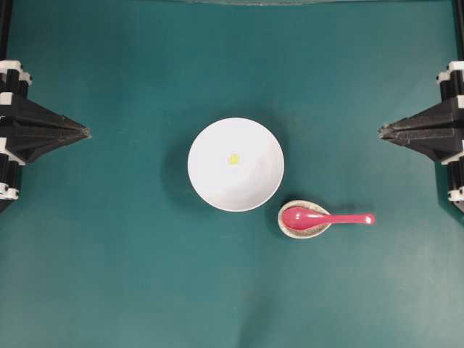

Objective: Scoop the yellow hexagonal prism block from the bowl with a spoon using the right arm.
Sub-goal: 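Move the open right gripper toward the red spoon handle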

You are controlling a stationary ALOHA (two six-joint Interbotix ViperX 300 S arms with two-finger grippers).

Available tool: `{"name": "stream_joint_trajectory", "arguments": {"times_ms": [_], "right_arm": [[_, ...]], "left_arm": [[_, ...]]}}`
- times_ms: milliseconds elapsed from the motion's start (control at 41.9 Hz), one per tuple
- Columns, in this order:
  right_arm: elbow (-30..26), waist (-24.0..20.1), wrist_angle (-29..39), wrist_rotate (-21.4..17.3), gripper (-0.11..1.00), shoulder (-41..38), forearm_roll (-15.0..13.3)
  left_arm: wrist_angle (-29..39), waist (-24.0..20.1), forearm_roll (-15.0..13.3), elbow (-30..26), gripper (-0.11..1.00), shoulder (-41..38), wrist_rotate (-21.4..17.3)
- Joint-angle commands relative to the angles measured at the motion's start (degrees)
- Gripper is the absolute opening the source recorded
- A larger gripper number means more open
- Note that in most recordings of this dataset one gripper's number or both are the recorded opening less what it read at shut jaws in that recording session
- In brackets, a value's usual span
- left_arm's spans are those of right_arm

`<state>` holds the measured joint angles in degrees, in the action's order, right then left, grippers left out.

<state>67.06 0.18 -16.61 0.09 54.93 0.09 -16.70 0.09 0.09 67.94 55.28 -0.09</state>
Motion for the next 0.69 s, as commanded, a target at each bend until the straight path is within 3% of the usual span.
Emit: {"name": "stream_joint_trajectory", "arguments": {"times_ms": [0,24,48,310,382,549,669], "right_arm": [[-1.1,0.3,-0.2,-0.1,0.00,-0.1,0.0],[-1.5,0.3,0.5,-0.1,0.00,0.0,0.1],[-1.5,0.3,0.5,-0.1,0.00,0.0,0.1],[-1.4,0.3,0.5,-0.1,0.03,-0.4,0.0],[-1.4,0.3,0.6,-0.1,0.15,-0.4,0.0],[-1.2,0.3,0.8,-0.1,0.57,-1.2,0.1],[-1.1,0.3,1.1,-0.2,0.68,-1.9,0.2]], "left_arm": [[1.0,0.0,0.4,-1.8,-0.01,-0.4,0.4],[0.9,0.0,0.4,-1.8,0.00,-0.4,0.4],[0.9,0.1,0.4,-1.8,0.08,-0.4,0.4],[0.9,0.0,0.4,-1.8,0.06,-0.5,0.4],[0.9,0.1,0.4,-1.8,0.06,-0.4,0.4],[0.9,0.0,0.4,-1.8,0.06,-0.4,0.4],[0.9,0.0,0.4,-1.8,0.06,-0.4,0.4]]}}
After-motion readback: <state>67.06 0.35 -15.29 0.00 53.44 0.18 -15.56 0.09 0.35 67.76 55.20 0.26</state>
